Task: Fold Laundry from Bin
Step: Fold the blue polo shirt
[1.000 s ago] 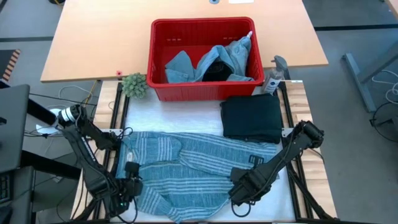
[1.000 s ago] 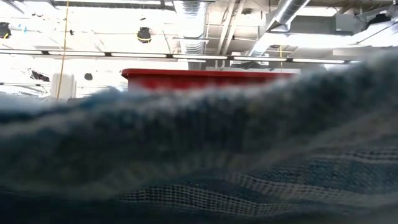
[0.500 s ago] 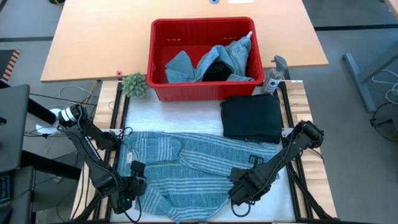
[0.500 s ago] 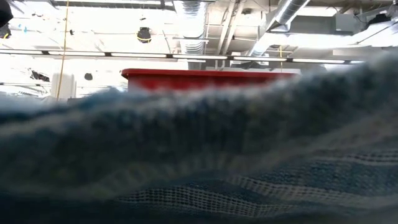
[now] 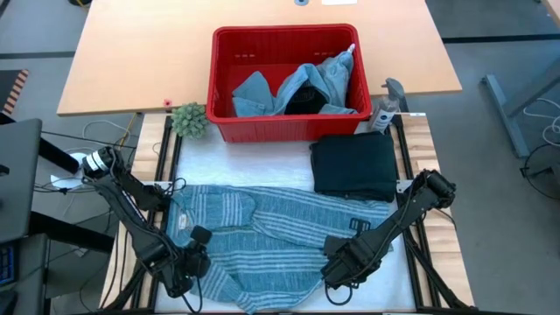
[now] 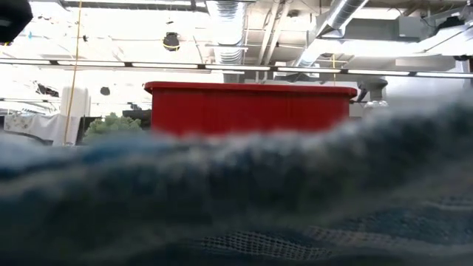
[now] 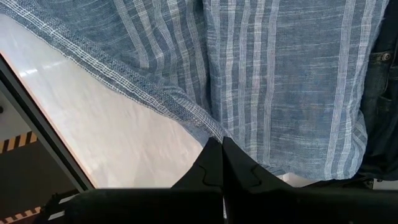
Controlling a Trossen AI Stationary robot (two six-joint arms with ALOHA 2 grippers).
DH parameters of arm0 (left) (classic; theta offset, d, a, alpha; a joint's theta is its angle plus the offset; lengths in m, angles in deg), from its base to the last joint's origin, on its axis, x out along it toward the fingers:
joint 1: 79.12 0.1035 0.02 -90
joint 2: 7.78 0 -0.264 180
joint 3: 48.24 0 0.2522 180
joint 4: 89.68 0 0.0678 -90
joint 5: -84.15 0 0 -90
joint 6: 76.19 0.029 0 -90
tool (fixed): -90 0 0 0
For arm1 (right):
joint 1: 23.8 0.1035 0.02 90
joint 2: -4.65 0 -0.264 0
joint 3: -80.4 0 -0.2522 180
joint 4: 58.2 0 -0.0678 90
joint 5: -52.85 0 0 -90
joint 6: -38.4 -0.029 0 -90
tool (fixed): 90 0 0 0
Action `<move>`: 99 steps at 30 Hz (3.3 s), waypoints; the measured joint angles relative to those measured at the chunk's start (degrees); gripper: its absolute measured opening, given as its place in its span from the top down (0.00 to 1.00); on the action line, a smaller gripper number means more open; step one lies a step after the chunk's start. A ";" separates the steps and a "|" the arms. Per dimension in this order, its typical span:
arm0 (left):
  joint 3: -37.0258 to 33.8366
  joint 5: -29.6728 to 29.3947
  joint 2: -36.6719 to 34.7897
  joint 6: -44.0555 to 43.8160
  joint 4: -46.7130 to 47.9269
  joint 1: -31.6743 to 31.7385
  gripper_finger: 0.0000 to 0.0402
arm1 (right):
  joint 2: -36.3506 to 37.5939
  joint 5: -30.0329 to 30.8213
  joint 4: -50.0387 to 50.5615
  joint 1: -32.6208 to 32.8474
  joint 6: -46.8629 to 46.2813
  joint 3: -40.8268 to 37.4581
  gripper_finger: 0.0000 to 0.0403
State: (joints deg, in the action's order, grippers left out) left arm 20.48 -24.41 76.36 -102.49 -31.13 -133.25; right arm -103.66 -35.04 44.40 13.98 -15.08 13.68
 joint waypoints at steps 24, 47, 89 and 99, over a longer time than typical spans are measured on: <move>-1.49 -5.17 -6.65 -13.78 3.22 1.05 1.00 | -0.02 -0.77 1.11 -1.72 -6.27 0.00 0.96; -1.49 -13.46 -14.82 -20.45 19.47 5.97 1.00 | -0.04 10.92 1.18 -9.84 -41.00 -0.15 0.96; -11.61 -13.03 -28.15 -25.31 14.75 14.39 1.00 | 9.61 -2.14 0.53 -17.33 -41.00 -22.95 0.96; -17.84 -12.14 -27.58 -31.17 12.55 14.43 1.00 | 7.72 -2.82 0.82 -17.68 -34.71 -23.49 0.94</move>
State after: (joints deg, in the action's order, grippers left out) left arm 2.64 -36.56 48.78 -133.65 -18.58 -118.82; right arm -95.94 -37.86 45.22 -3.70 -49.79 -9.81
